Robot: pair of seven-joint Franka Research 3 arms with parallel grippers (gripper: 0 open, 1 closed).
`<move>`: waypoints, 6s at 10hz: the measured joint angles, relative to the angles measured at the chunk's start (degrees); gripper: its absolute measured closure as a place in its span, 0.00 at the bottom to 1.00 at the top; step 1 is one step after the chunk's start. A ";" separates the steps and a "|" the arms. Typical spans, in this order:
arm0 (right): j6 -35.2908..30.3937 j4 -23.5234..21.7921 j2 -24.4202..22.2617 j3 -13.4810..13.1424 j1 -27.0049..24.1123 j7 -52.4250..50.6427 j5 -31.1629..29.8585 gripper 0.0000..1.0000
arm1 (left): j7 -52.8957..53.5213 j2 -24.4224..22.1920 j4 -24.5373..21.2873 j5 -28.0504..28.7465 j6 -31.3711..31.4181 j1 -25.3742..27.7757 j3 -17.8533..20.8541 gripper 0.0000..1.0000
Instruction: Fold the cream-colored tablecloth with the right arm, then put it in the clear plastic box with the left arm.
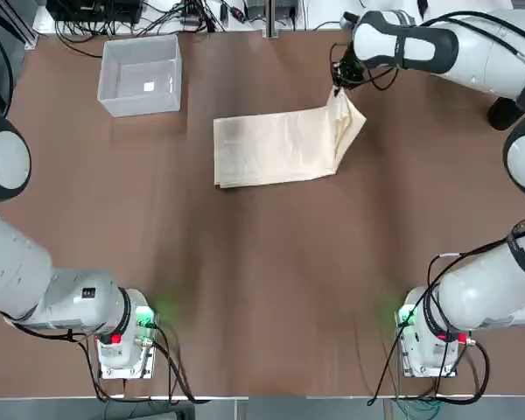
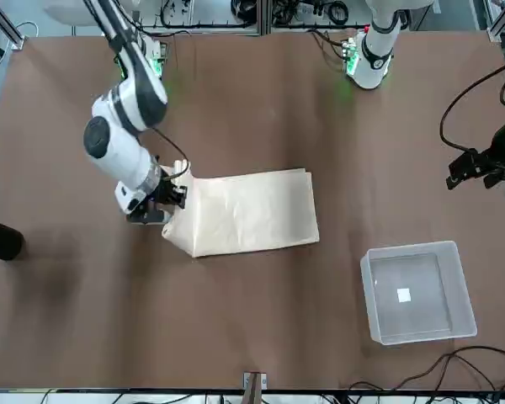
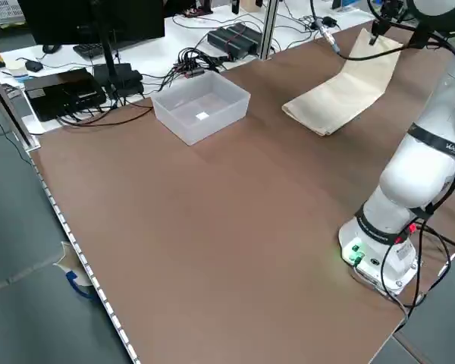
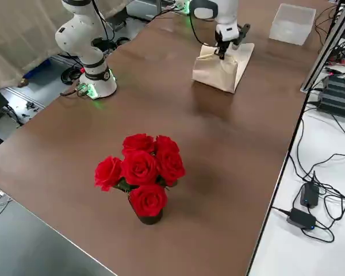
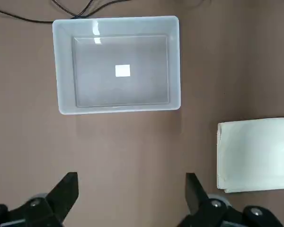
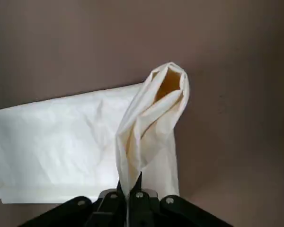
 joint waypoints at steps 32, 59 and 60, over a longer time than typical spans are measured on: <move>16.85 20.16 29.14 17.54 12.06 49.81 -33.25 0.92 | -1.43 0.34 -0.17 0.00 -0.33 -0.26 -0.46 0.00; 5.14 26.99 24.60 5.32 3.36 9.41 -18.26 0.00 | 2.99 -0.85 -22.37 -14.78 14.76 -2.34 -6.49 0.00; 1.18 27.36 20.73 -0.88 3.39 1.12 -11.13 0.00 | 2.68 -0.79 -26.40 -17.21 20.60 -2.42 -8.61 0.00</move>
